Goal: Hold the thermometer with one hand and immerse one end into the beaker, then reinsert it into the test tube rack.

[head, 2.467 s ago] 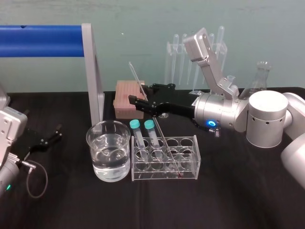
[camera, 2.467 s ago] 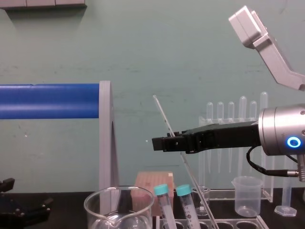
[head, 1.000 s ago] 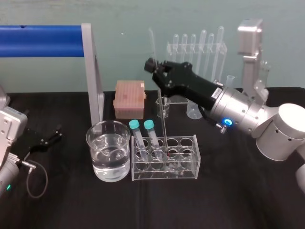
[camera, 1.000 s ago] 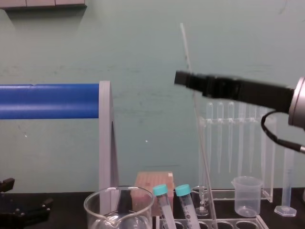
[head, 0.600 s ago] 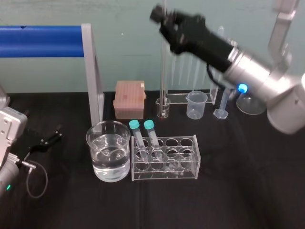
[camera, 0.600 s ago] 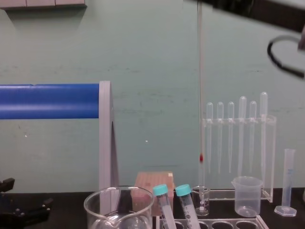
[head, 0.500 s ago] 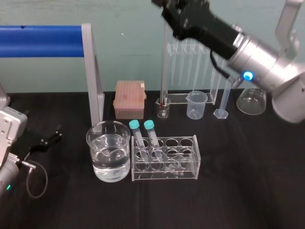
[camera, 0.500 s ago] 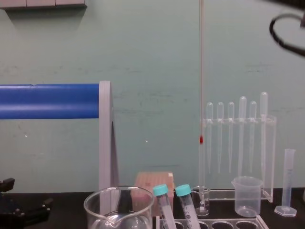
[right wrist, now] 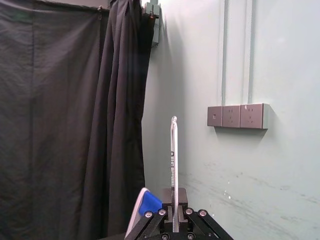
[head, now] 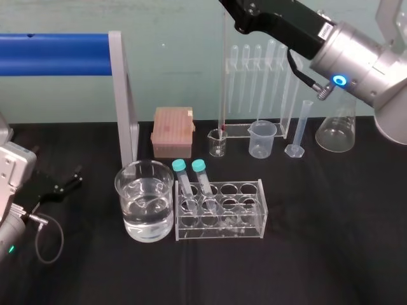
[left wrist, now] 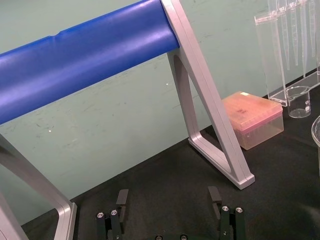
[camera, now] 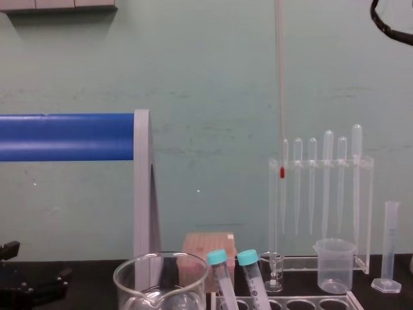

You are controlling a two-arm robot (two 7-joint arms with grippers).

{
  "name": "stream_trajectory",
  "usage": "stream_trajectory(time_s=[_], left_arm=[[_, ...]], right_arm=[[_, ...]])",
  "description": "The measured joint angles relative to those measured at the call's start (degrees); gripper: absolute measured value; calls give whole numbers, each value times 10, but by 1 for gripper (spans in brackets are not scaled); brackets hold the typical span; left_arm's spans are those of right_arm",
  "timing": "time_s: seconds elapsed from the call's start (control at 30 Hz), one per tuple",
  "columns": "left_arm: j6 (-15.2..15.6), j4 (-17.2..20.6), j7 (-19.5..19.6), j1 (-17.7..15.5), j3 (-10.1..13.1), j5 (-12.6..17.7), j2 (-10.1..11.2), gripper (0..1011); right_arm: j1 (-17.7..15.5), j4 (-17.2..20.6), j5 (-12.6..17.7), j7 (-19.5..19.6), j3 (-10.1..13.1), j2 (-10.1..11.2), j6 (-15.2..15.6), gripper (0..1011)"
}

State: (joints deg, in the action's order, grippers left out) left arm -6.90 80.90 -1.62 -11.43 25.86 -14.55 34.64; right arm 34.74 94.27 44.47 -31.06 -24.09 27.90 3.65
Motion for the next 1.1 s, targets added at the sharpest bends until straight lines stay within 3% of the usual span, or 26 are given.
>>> stream_trajectory(time_s=[0.2,0.43,0.5,0.63,0.9,0.97,1.1], left_arm=[[0,0,0,0,0,0,0,1008],[0,0,0,0,0,0,0,1008],[0,0,0,0,0,0,0,1008],[0,0,0,0,0,0,0,1008],[0,0,0,0,0,0,0,1008],[0,0,0,0,0,0,0,1008],[0,0,0,0,0,0,0,1008]], right_arm=[[30,-41,1,-16,-27,-26,-8,54],[77,-111,-5,-72,-83,-85,-35,53],[91,-143,-10,-99,-109,-109,-47,53],[97,-182,-16,-124,-133,-130,-59,53],[92,-263,-36,-141,-150,-156,-96,53],[89,-298,-44,-150,-150,-169,-123,53],[89,-329,-48,-164,-146,-182,-155,53]])
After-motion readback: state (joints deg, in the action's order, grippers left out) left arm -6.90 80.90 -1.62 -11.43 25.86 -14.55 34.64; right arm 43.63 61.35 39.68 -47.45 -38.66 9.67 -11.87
